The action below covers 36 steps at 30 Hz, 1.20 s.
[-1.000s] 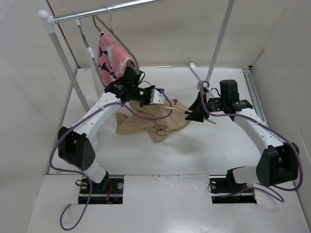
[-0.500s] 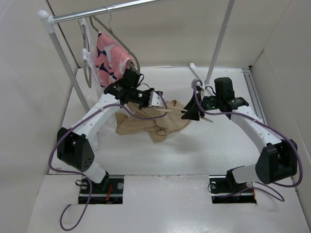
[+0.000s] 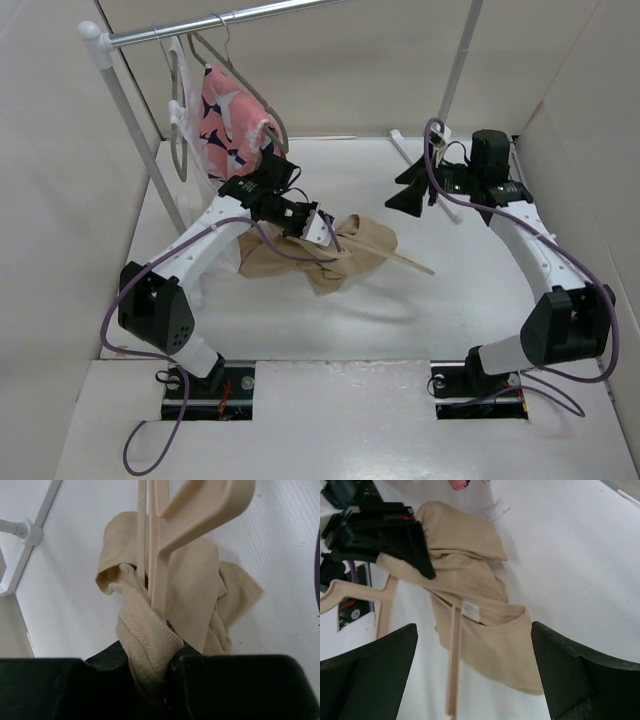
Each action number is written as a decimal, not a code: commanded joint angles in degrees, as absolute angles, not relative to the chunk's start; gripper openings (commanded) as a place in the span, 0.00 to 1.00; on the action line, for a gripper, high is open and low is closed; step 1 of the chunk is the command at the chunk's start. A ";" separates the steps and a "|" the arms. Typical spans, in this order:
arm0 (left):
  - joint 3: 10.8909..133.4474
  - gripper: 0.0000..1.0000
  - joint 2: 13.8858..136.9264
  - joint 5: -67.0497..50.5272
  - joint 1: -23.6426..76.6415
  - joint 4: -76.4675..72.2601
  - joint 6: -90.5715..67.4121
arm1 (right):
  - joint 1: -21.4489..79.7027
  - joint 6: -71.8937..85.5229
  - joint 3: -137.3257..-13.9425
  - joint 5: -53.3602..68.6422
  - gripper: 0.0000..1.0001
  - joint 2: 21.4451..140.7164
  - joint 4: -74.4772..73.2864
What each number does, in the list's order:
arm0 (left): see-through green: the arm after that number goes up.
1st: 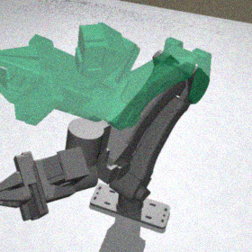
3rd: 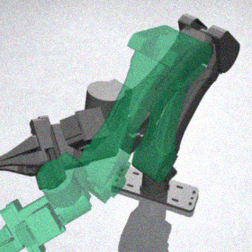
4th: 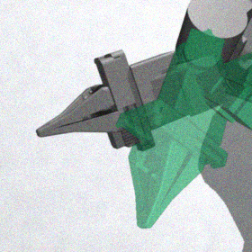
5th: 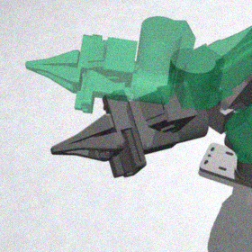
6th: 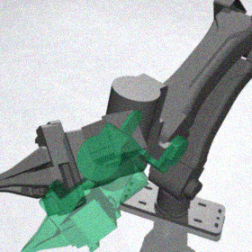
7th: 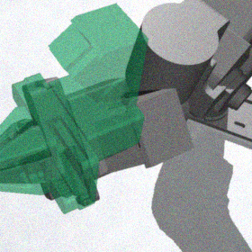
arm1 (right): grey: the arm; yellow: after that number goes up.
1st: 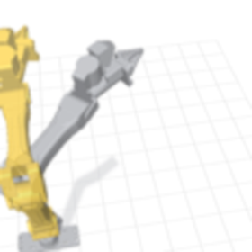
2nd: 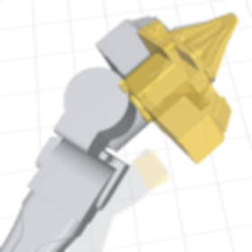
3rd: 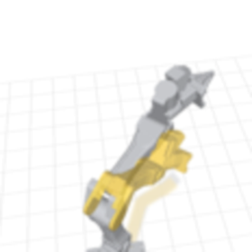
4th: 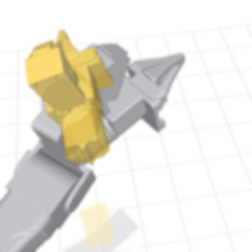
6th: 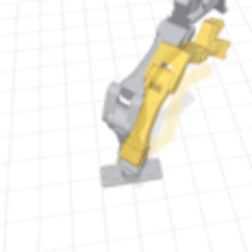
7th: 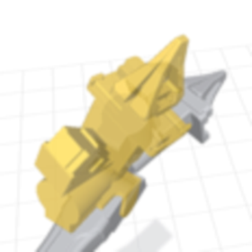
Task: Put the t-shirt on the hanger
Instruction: Place tshirt on hanger
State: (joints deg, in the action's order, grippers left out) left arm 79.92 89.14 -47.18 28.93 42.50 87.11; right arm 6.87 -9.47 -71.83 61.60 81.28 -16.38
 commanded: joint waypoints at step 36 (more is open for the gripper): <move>75.41 0.00 85.34 -44.47 29.18 40.79 86.49 | 21.18 -1.07 -79.55 33.38 0.57 109.86 -20.34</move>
